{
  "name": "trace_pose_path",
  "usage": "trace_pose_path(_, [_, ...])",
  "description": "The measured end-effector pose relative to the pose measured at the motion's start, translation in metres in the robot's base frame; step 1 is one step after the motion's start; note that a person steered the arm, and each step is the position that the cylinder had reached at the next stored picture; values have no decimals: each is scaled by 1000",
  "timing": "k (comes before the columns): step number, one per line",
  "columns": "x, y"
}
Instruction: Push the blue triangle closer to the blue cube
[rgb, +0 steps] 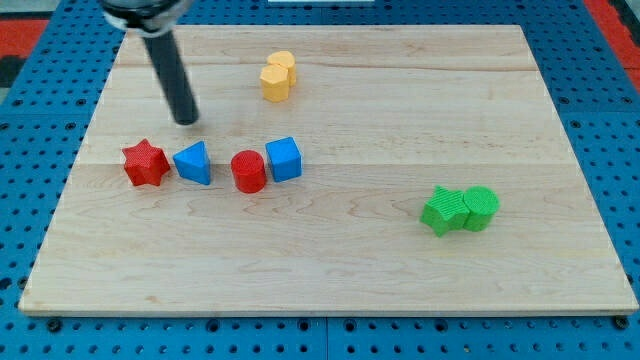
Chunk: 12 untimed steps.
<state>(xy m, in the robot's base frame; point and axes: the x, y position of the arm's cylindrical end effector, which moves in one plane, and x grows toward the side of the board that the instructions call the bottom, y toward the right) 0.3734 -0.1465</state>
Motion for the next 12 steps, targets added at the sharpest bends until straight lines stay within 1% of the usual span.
trace_pose_path(1, [23, -5])
trace_pose_path(2, [39, 72])
trace_pose_path(3, [26, 6])
trace_pose_path(4, [29, -33])
trace_pose_path(5, [56, -42])
trace_pose_path(6, [90, -18])
trace_pose_path(7, [92, 5])
trace_pose_path(8, [62, 42])
trace_pose_path(9, [74, 39])
trace_pose_path(10, [118, 67])
trace_pose_path(11, [152, 83])
trace_pose_path(12, [197, -13])
